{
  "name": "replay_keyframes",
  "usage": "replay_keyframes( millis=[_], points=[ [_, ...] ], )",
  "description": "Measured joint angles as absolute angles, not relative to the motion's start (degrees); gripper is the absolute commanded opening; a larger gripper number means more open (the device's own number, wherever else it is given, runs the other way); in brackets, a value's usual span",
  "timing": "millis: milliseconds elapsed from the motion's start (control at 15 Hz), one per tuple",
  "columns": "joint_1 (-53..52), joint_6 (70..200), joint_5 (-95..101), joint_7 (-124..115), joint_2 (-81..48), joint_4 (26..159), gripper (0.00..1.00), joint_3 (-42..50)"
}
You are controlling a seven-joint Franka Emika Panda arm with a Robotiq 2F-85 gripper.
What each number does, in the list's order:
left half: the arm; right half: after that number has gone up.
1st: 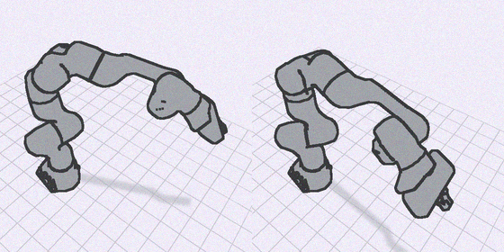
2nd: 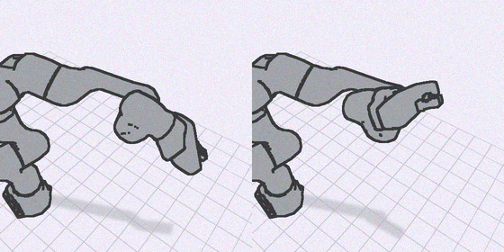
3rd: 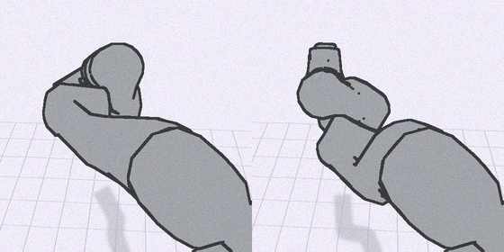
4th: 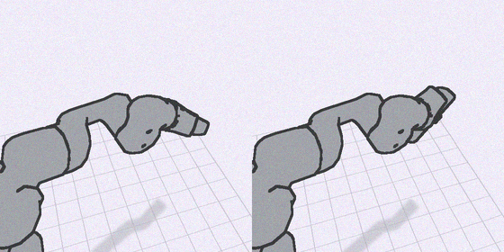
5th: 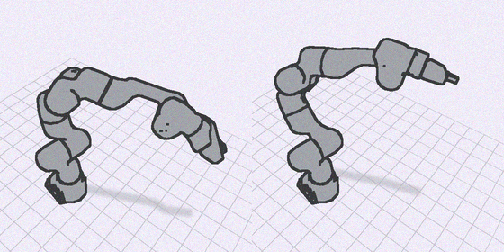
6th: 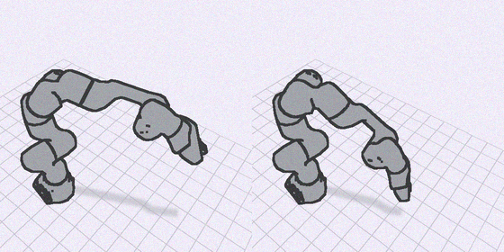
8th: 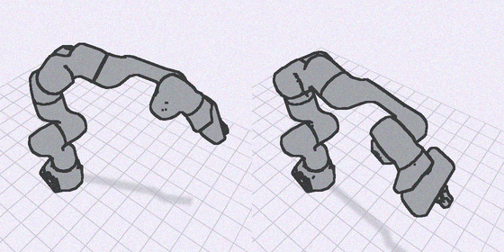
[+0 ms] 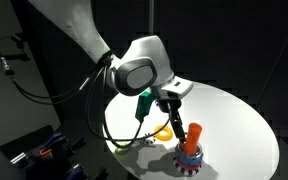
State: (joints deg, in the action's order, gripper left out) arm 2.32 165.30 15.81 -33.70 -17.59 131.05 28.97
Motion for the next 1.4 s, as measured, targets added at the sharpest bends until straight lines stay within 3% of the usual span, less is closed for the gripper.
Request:
replay_keyframes(
  millis=[1400],
  points=[
    [-6.0,175.8,6.1,-33.2,-25.3,132.8,1.0,37.2]
  ],
)
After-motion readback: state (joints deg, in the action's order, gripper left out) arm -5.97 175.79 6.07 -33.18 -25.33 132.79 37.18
